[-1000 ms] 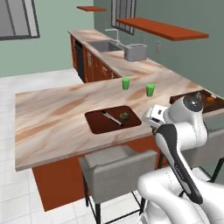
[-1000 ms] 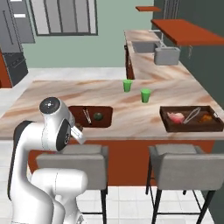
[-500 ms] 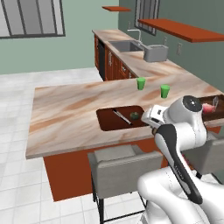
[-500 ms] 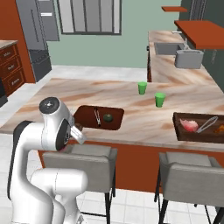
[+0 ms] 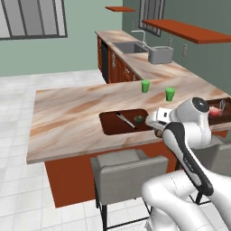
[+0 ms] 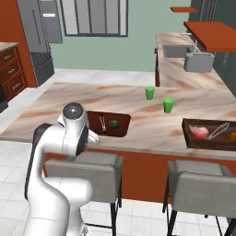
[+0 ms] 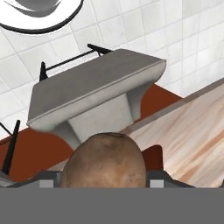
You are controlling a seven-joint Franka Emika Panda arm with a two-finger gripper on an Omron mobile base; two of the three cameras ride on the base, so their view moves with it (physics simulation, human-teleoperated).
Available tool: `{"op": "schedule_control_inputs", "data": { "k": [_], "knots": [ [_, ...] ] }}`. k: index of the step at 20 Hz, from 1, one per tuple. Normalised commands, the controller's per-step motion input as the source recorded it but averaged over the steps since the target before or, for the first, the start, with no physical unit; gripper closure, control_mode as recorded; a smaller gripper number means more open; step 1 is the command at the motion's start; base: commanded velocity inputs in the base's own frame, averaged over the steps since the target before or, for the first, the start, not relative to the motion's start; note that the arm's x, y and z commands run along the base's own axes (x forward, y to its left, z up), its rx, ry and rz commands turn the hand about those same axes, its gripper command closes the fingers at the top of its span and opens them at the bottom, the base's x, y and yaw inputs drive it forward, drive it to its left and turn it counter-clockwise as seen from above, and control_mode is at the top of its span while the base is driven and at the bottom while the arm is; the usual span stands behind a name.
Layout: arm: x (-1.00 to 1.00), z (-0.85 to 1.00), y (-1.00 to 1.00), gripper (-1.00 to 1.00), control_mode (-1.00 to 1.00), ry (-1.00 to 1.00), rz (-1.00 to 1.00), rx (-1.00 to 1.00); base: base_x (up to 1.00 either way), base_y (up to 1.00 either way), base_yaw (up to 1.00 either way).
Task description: Gather the squash and potato from the fridge and place them on a tray on the dining counter. Then gather the chicken drumstick and steak from the fridge and place them on the other tray.
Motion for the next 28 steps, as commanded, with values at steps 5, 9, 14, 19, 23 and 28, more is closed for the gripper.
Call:
{"op": "schedule_control_inputs", "data": {
  "k": [5,9,14,19,23,28],
  "knots": [
    [0.72,0.0,0.04,1.0,-1.0,0.06,0.06,0.0,0.0,0.0,0.0],
    [0.84,0.0,0.08,1.0,-1.0,0.15,0.08,-0.01,0.0,0.0,0.0],
    [0.76,0.0,0.12,1.0,-1.0,0.12,0.1,-0.01,0.0,0.0,0.0],
    [0.65,-0.21,0.43,1.0,-1.0,0.12,0.07,-0.1,0.0,0.0,0.0],
    [0.48,-0.43,0.51,1.0,-1.0,0.09,0.04,-0.16,0.0,0.0,0.0],
    [0.41,-0.33,0.18,1.0,-1.0,0.03,0.07,-0.09,0.0,0.0,0.0]
  ]
}}
